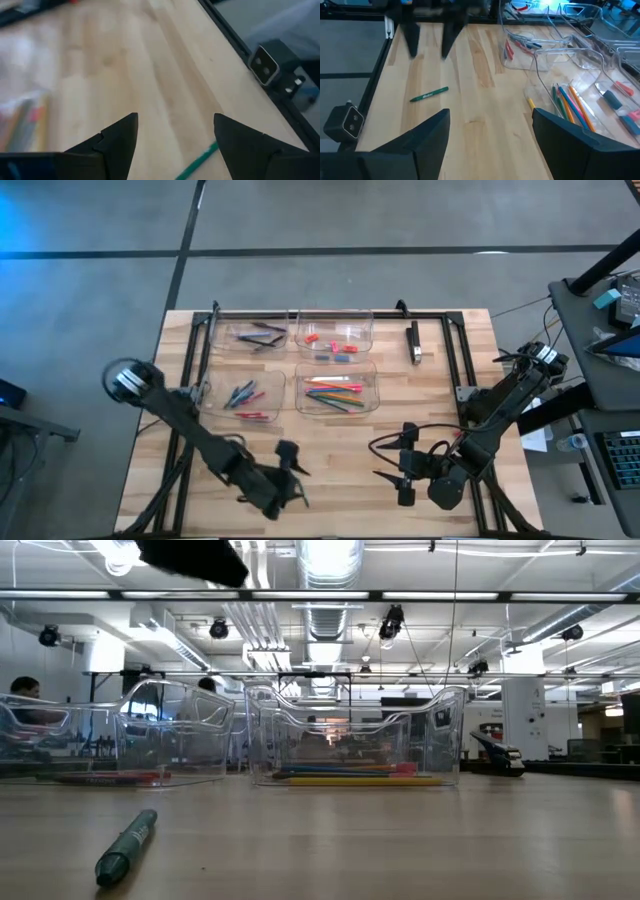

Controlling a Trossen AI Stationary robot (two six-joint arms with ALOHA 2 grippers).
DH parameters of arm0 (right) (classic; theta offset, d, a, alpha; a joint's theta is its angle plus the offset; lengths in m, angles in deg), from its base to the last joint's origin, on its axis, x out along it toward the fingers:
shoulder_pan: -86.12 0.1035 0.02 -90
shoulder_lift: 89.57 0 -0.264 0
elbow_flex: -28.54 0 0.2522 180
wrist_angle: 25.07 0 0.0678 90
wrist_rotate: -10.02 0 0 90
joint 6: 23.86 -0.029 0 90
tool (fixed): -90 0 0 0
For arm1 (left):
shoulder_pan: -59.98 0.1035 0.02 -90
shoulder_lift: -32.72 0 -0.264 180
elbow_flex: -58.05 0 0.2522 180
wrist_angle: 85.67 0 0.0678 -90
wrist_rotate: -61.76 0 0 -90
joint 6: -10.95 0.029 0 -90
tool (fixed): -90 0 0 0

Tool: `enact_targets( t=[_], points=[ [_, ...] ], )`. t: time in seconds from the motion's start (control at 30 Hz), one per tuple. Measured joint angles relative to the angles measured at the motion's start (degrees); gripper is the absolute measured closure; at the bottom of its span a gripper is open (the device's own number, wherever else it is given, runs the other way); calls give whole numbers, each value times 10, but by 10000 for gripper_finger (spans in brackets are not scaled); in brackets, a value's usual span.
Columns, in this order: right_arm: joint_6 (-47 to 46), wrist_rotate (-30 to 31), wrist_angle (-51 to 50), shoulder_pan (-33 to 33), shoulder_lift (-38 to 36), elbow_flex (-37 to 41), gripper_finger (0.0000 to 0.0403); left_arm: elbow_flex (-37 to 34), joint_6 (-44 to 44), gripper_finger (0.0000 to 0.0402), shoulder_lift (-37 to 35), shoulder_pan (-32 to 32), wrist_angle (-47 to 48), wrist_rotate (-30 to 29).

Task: Sort crayons/erasers/pens/pencils in bins
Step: Put the green crayon into the bottom left transparent bin

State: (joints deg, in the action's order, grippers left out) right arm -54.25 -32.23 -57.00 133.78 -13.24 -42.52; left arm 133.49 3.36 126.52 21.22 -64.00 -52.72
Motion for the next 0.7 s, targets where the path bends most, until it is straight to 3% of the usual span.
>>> enact_targets(
  t=[0.2, 0.7],
  points=[
    [-24, 0, 0, 12, 0, 3, 135, 44, -1, 158, 86, 6, 1, 62],
    [-26, 3, 0, 25, 0, 8, 135, 45, -13, 158, 159, 12, 3, 89]
  ],
)
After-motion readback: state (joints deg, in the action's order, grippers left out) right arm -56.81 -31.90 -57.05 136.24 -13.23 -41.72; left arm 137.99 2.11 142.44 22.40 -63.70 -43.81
